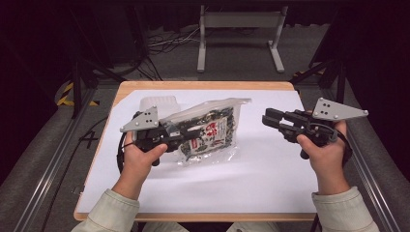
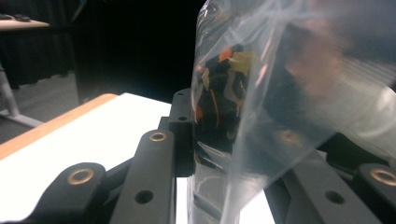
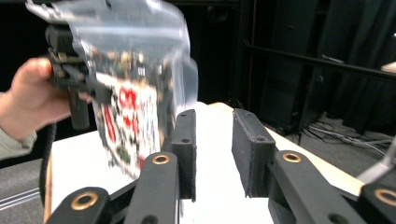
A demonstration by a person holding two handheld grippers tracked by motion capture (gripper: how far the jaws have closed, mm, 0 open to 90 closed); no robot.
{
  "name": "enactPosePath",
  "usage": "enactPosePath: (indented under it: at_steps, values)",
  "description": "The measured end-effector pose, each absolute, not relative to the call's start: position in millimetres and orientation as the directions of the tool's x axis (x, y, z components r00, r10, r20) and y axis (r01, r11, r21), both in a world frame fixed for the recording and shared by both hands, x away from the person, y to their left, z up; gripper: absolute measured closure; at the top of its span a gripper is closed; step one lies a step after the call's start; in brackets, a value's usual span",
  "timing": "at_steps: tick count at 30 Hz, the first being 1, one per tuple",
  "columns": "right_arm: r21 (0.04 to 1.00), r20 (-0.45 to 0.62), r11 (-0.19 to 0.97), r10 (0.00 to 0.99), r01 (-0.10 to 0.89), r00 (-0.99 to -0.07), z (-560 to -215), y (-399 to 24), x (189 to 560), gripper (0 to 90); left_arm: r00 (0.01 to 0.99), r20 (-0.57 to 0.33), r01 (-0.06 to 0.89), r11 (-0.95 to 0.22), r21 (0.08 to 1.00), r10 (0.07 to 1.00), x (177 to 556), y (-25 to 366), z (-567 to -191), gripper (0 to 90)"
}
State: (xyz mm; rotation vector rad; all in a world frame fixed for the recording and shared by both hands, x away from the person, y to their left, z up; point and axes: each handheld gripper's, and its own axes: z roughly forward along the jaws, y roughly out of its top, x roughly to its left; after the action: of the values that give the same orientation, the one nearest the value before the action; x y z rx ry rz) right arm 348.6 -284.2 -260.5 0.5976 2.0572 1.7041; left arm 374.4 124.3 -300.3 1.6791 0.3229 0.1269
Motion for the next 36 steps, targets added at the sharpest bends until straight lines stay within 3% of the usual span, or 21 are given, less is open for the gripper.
enactPosePath:
  at_steps: [11,25,36]
  values:
    - [0.977,-0.025,0.184,0.606,0.11,-0.795,-276.7,-301.4,346.3,71.0,0.935,-0.108,0.142,-0.078,0.987,0.337,385.4,133.4,-287.7,71.9]
    - [0.962,0.019,0.192,0.662,0.194,-0.75,-325.2,-315.0,346.8,66.6,0.917,-0.097,0.129,-0.059,0.99,0.387,395.0,136.0,-276.0,71.8]
    - [0.949,-0.009,0.236,0.682,0.208,-0.731,-331.4,-312.6,348.2,65.2,0.891,-0.106,0.135,-0.033,0.99,0.441,401.0,140.5,-275.1,71.8]
